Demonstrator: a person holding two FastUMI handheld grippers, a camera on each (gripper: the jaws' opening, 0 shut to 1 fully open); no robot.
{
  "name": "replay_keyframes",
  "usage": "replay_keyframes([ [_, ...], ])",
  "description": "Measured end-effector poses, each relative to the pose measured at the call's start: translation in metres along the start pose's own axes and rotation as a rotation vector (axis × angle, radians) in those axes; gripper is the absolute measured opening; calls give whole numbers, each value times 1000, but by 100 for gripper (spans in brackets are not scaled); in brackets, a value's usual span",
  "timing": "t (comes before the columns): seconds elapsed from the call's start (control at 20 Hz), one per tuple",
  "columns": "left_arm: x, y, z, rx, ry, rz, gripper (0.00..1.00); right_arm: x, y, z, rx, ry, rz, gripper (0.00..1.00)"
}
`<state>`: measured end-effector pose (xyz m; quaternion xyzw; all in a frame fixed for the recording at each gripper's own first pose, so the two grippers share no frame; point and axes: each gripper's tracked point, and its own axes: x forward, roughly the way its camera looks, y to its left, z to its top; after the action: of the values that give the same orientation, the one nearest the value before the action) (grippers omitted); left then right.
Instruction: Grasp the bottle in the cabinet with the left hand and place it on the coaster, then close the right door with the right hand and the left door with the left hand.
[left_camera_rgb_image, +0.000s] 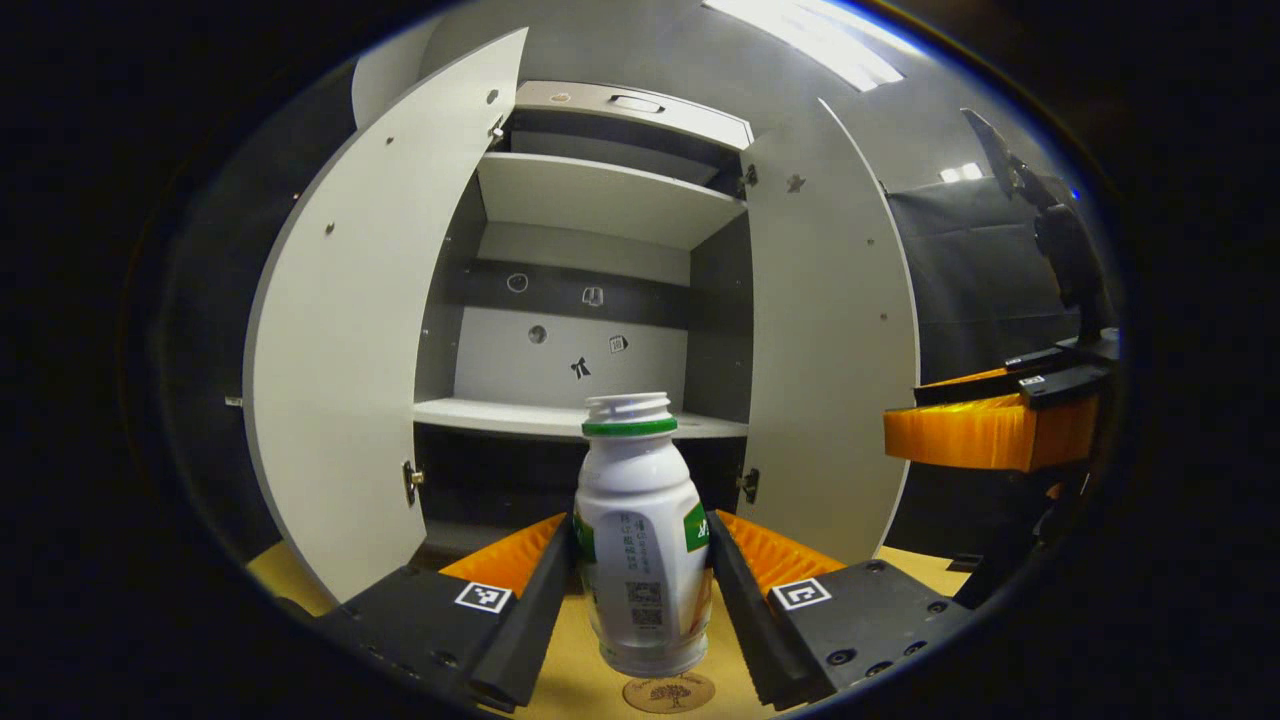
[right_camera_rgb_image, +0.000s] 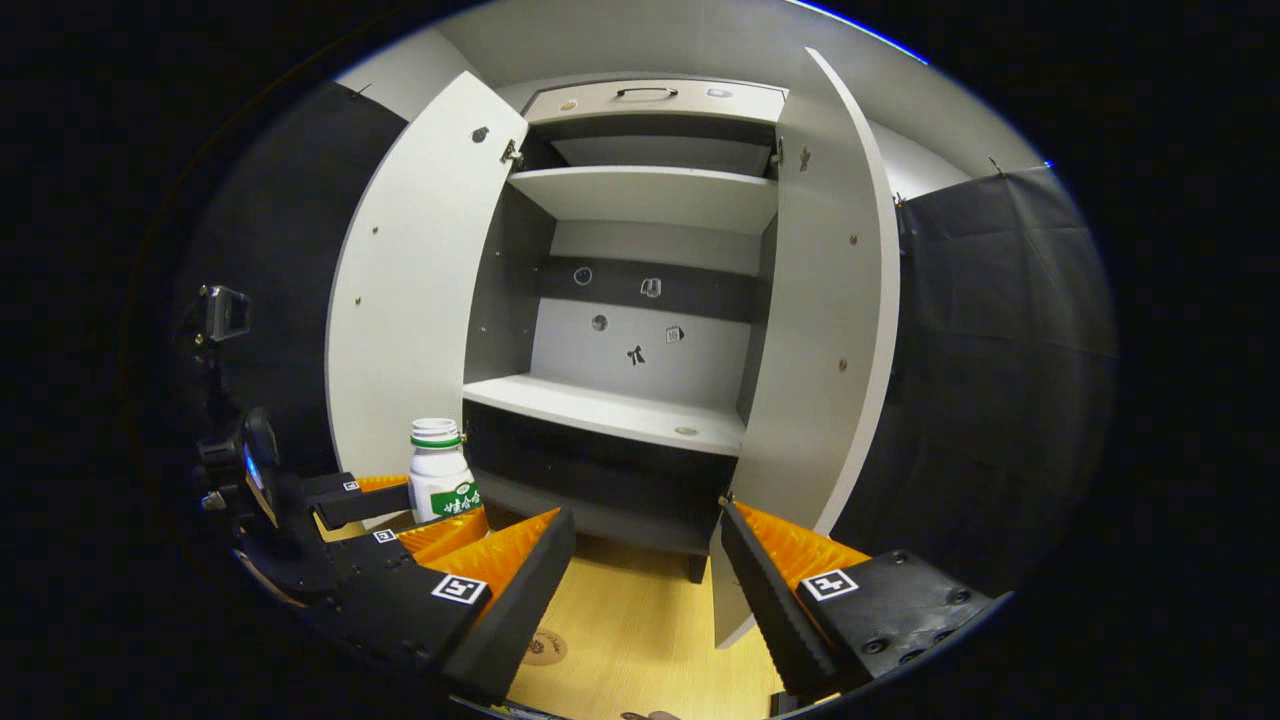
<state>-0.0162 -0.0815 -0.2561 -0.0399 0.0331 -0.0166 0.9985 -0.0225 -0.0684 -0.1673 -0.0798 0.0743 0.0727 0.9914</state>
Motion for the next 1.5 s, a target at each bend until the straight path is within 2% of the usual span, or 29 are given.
replay_keyframes([
  [0.2, 4, -10, -51, 0, -15, 11, 79, 14, -10, -46, 39, 37, 2, 98],
  [0.65, 25, -48, -130, 123, -14, 4, 79, 26, -27, -113, 72, 91, 14, 98],
  [0.95, 26, -43, -151, 157, -7, 46, 79, 27, -34, -134, 96, 124, 12, 98],
  [1.15, 25, -44, -159, 148, -3, 51, 81, 27, -39, -136, 98, 134, 6, 98],
  [1.25, 24, -38, -161, 154, 3, 77, 81, 28, -39, -135, 93, 131, 7, 98],
  [1.5, 24, -39, -164, 152, 10, 78, 89, 26, -35, -133, 80, 135, 14, 98],
])
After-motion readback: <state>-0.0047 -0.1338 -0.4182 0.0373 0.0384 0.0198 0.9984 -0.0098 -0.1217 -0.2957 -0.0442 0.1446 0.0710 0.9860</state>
